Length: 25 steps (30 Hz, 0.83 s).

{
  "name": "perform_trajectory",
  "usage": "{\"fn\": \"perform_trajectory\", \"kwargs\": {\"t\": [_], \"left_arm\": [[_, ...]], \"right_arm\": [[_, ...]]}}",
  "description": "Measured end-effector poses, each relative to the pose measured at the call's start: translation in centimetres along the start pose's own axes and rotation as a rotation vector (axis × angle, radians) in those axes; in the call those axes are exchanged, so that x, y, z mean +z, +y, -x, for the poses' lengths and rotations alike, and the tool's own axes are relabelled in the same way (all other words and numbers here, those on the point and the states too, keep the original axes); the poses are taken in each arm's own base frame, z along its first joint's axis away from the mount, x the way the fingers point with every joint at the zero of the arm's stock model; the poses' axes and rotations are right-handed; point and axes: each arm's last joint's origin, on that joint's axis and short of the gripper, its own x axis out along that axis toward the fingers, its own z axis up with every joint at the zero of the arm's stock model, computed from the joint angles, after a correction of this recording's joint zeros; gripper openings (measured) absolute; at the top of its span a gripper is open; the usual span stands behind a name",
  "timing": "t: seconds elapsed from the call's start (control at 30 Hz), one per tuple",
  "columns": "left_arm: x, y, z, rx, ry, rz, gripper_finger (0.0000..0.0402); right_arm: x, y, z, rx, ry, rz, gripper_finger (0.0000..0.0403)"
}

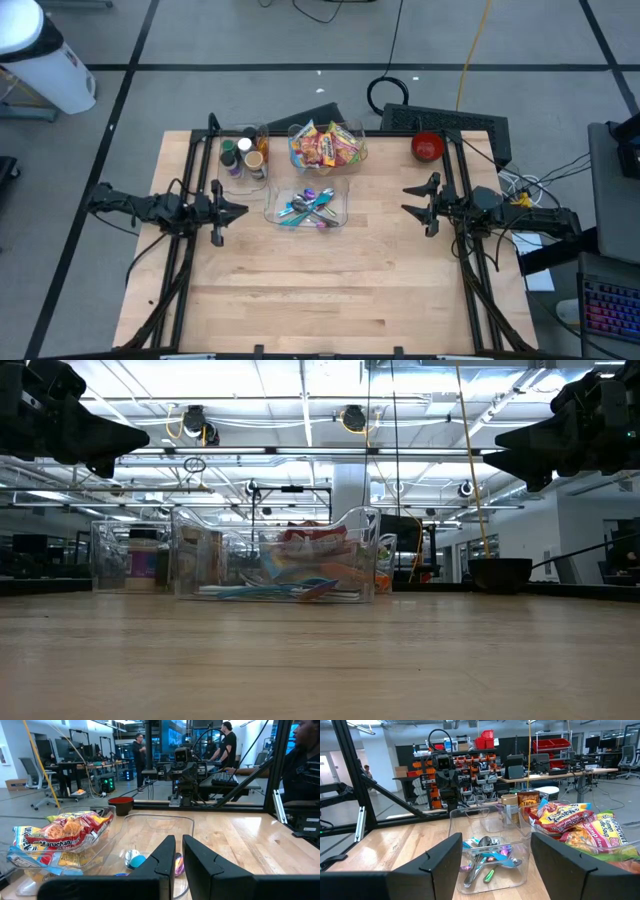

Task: Pick & Place Food Item
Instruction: Return to Home Position

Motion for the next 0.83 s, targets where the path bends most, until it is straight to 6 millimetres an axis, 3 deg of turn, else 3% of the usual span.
{"fn": "perform_trajectory", "kwargs": {"t": [0.83], "left_arm": [[0.00, 0.00, 0.00, 0.000, 0.000, 0.000, 0.0040]], "right_arm": [[0.00, 0.00, 0.00, 0.000, 0.000, 0.000, 0.0227]]}}
